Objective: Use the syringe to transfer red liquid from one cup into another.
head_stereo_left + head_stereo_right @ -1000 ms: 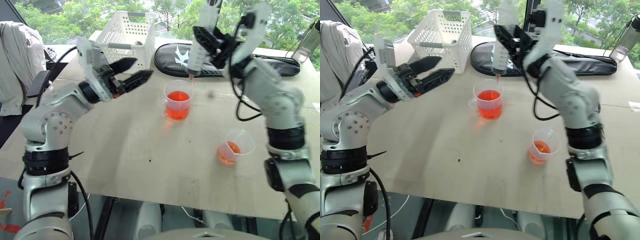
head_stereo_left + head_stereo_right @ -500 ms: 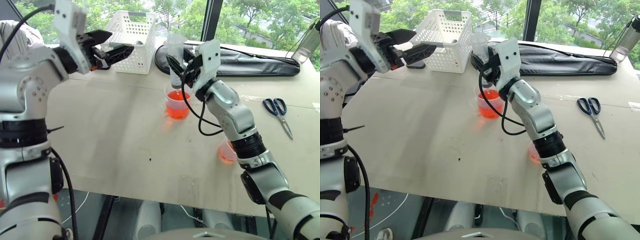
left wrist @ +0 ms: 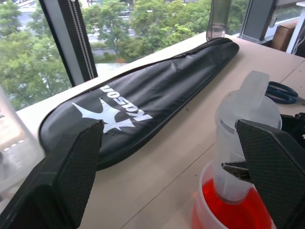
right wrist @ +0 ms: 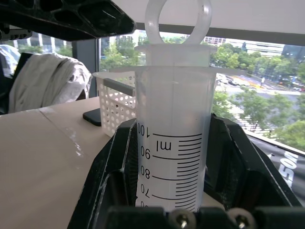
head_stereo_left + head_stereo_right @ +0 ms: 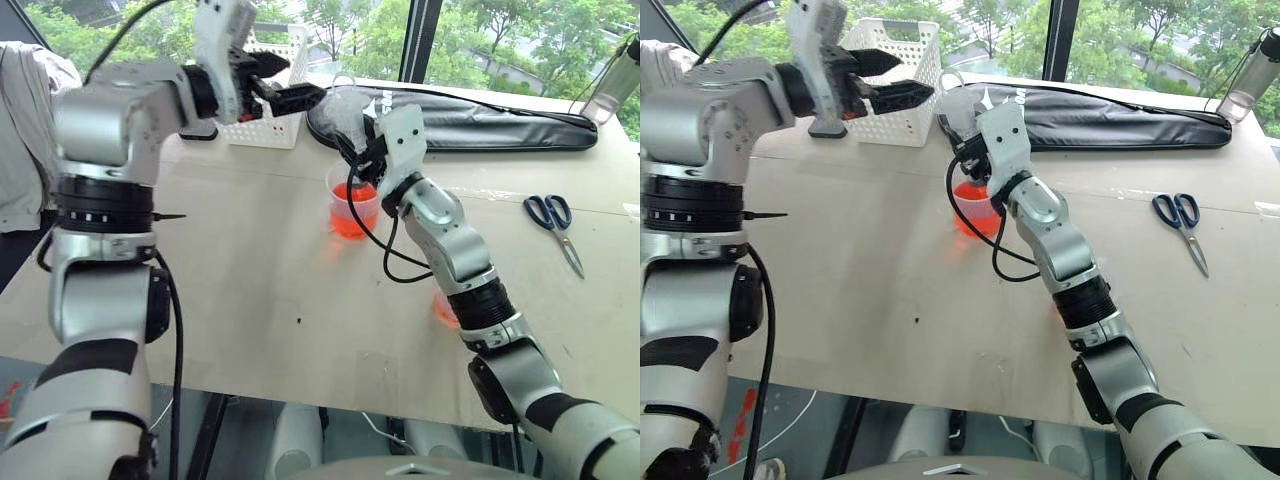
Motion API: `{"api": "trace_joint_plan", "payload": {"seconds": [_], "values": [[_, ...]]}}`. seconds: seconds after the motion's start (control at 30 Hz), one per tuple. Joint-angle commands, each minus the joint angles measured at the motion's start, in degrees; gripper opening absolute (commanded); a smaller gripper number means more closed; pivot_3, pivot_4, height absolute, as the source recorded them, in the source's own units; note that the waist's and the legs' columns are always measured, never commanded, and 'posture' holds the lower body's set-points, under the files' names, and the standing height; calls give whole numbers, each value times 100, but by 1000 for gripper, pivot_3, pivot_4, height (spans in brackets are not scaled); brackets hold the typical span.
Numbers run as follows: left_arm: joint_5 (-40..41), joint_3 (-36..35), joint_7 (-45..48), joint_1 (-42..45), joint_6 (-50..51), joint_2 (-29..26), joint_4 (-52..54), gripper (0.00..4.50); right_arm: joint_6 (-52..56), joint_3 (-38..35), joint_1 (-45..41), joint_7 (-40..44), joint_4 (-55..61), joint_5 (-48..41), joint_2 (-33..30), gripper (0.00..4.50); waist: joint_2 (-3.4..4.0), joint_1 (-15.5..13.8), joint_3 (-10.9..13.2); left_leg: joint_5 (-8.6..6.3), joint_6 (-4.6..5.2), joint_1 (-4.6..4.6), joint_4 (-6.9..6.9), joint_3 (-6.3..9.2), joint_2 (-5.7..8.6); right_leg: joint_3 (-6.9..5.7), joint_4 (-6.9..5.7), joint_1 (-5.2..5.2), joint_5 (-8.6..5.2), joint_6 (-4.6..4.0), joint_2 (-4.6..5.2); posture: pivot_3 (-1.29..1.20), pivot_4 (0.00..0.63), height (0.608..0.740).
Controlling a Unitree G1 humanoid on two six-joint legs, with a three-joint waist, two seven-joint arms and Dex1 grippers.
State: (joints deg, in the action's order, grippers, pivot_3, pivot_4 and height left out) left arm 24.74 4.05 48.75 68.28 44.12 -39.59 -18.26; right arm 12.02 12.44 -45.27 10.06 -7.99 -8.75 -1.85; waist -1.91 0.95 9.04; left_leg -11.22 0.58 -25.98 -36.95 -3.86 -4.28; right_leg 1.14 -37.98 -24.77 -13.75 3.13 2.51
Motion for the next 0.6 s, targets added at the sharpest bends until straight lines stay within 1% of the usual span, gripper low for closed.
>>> {"api": "trace_joint_plan", "payload": {"seconds": [0.03, 0.17, 0.27, 0.47, 0.53, 0.57, 0.6], "values": [[-77, -141, -53, 206, -18, 139, 123, 4500, -76, -138, -4, -167, 156, 198, 132, 1571, 0, 0, 0, 0, 0, 0, 0, 0, 0, 0, 0, 0, 0, 0, 0, 0, 150, 724], [-469, -22, -239, 135, -362, 261, 202, 4500, -54, -143, 35, -207, 197, 322, 268, 1571, 0, 1, 0, 0, 0, 0, 0, 0, 0, 0, -1, 0, 0, 0, 0, 0, 150, 724], [-500, -127, -487, 150, -251, 457, 346, 4500, -44, -168, 35, -210, 200, 381, 344, 1570, 0, -4, 0, 0, 0, 0, 0, 1, 0, 0, -2, 0, 0, 0, 0, 0, 150, 724], [-710, -146, -893, 31, -242, 656, 501, 4500, -31, -200, 36, -214, 206, 468, 486, 1568, 0, -4, 0, 0, 0, 0, -2, 1, 0, 1, -2, 1, 0, 0, 0, 0, 150, 724], [-735, -160, -989, -7, -224, 741, 585, 3972, -32, -185, 62, -220, 234, 493, 539, 1568, 0, -4, 0, 0, 0, 0, -2, 1, 0, 0, -3, 1, 0, 0, 0, 0, 150, 724], [-762, -144, -1020, -33, -238, 775, 637, 3535, -29, -184, 73, -229, 248, 499, 570, 1568, 0, -4, 0, 0, 0, 0, -2, 1, 0, 0, -3, 1, 0, 0, 0, 0, 150, 724], [-784, -133, -1040, -53, -247, 796, 674, 3240, -26, -188, 79, -233, 256, 507, 593, 1568, 0, -5, 0, 0, 0, 0, -3, 1, 0, 0, -3, 1, 0, 0, 0, 0, 150, 724]]}}
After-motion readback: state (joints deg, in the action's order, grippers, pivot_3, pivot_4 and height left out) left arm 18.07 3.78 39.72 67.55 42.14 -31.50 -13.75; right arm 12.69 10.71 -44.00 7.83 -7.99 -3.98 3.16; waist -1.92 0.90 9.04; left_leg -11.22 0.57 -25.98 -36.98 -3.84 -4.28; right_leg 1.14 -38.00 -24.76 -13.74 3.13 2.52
